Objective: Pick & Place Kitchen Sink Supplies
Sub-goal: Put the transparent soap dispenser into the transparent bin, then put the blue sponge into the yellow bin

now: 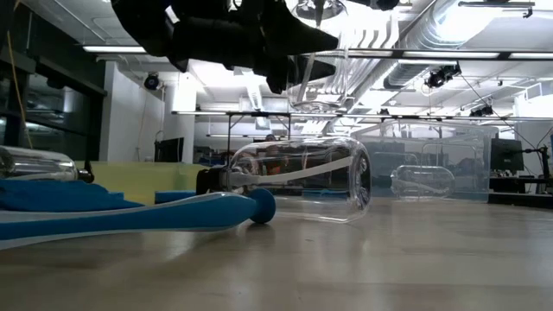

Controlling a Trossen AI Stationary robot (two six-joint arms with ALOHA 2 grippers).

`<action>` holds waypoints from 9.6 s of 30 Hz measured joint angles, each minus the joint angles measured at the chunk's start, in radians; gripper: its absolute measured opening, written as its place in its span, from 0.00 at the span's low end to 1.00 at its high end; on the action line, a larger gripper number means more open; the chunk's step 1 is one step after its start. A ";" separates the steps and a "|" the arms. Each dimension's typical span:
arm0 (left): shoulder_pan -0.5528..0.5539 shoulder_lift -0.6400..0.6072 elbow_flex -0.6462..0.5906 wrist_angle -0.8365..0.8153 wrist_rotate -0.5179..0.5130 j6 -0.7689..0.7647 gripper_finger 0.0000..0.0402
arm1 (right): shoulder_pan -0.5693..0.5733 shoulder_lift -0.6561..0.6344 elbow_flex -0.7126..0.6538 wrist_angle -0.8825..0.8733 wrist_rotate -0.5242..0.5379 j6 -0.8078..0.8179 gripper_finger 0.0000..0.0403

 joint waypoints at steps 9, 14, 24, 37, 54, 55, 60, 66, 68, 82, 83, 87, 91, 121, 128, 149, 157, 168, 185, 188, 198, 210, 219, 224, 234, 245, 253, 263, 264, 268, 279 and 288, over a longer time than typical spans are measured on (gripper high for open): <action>0.000 0.000 0.000 -0.003 -0.006 0.000 0.75 | 0.000 0.000 0.000 0.002 0.004 -0.002 0.59; -0.001 0.000 0.000 -0.003 -0.005 0.000 0.75 | 0.000 0.000 0.000 0.002 0.008 0.005 0.48; -0.001 0.000 0.000 -0.003 -0.006 0.009 0.75 | 0.000 0.000 0.000 0.003 0.006 0.018 0.34; -0.001 0.000 0.000 -0.003 -0.006 0.005 0.75 | 0.000 0.000 0.000 0.002 0.004 0.026 0.33; 0.000 0.000 0.000 -0.002 -0.003 0.004 0.75 | 0.003 0.000 0.000 0.002 0.021 0.029 0.33; 0.000 0.000 0.000 -0.002 -0.002 0.002 0.75 | 0.003 0.000 0.000 0.002 0.021 0.035 0.33; 0.000 0.000 0.000 -0.003 -0.001 -0.003 0.75 | 0.005 0.000 0.000 -0.004 0.026 0.055 0.33; 0.000 0.000 -0.001 0.004 -0.010 -0.003 0.76 | 0.005 0.000 0.001 -0.004 0.029 0.064 0.33; -0.001 0.000 -0.001 0.007 -0.024 0.001 0.80 | 0.005 0.000 0.001 -0.004 0.030 0.064 0.33; 0.000 -0.035 -0.001 -0.054 -0.145 0.073 0.96 | 0.008 0.000 0.002 -0.027 0.146 0.054 0.32; 0.000 -0.049 -0.001 -0.076 -0.158 0.080 0.97 | 0.010 0.000 0.002 -0.027 0.160 0.057 0.32; 0.001 -0.088 -0.001 -0.135 -0.178 0.088 0.99 | 0.010 0.000 0.003 -0.037 0.213 0.057 0.32; -0.007 -0.089 -0.001 -0.141 -0.177 0.080 0.99 | 0.009 0.000 0.003 -0.041 0.189 0.066 0.32; -0.006 -0.087 0.000 -0.148 -0.136 0.054 0.99 | 0.011 -0.006 0.000 -0.039 0.177 0.068 0.32; -0.006 -0.087 0.001 -0.166 -0.141 0.100 0.99 | 0.006 -0.006 0.000 -0.066 0.200 0.065 0.32; -0.053 -0.087 0.001 -0.211 -0.285 0.292 0.99 | 0.016 -0.006 -0.002 -0.154 0.225 0.140 0.32; -0.054 -0.093 0.000 -0.253 -0.353 0.331 0.99 | 0.016 -0.006 -0.002 -0.238 0.258 0.213 0.32; -0.054 -0.208 0.000 -0.400 -0.504 0.358 0.99 | 0.009 -0.069 -0.002 -0.292 0.398 0.191 0.32; -0.052 -0.247 0.000 -0.565 -0.522 0.261 0.99 | -0.201 -0.496 0.000 -0.441 0.712 -0.165 0.32; -0.052 -0.247 0.000 -0.561 -0.523 0.258 0.99 | -0.260 -0.536 0.000 -0.597 0.695 -0.061 0.32; -0.052 -0.247 0.000 -0.608 -0.522 0.199 0.99 | -0.458 -0.566 0.000 -1.101 0.387 0.365 0.32; -0.052 -0.246 0.000 -0.638 -0.518 0.159 0.99 | -0.693 -0.558 0.000 -1.385 -0.056 0.163 0.32; -0.052 -0.246 0.000 -0.637 -0.500 0.149 0.99 | -0.784 -0.539 0.000 -1.544 -0.242 -0.041 0.32; -0.052 -0.246 0.000 -0.636 -0.500 0.149 0.99 | -0.820 -0.508 0.000 -1.601 -0.297 -0.127 0.32; -0.052 -0.246 0.000 -0.636 -0.498 0.134 0.99 | -0.832 -0.460 0.000 -1.606 -0.294 -0.244 0.47; -0.052 -0.246 0.000 -0.636 -0.496 0.123 0.99 | -0.832 -0.466 0.000 -1.612 -0.311 -0.125 0.51; -0.052 -0.246 0.000 -0.636 -0.495 0.118 0.99 | -0.829 -0.528 0.074 -1.613 -0.378 -0.028 0.52; -0.052 -0.246 0.000 -0.636 -0.495 0.103 0.99 | -0.828 -0.590 0.127 -1.602 -0.628 0.136 0.52; -0.052 -0.246 0.000 -0.636 -0.495 0.103 0.99 | -0.825 -0.591 0.117 -1.591 -0.653 0.158 0.52; -0.052 -0.246 0.000 -0.635 -0.496 0.102 0.99 | -0.786 -0.590 0.038 -1.454 -0.742 0.227 0.52; -0.052 -0.246 0.000 -0.666 -0.496 0.098 0.99 | -0.625 -0.587 -0.159 -1.081 -0.708 0.255 0.52; -0.052 -0.246 -0.001 -0.662 -0.507 0.097 0.99 | -0.475 -0.507 -0.170 -1.027 -0.528 0.227 0.52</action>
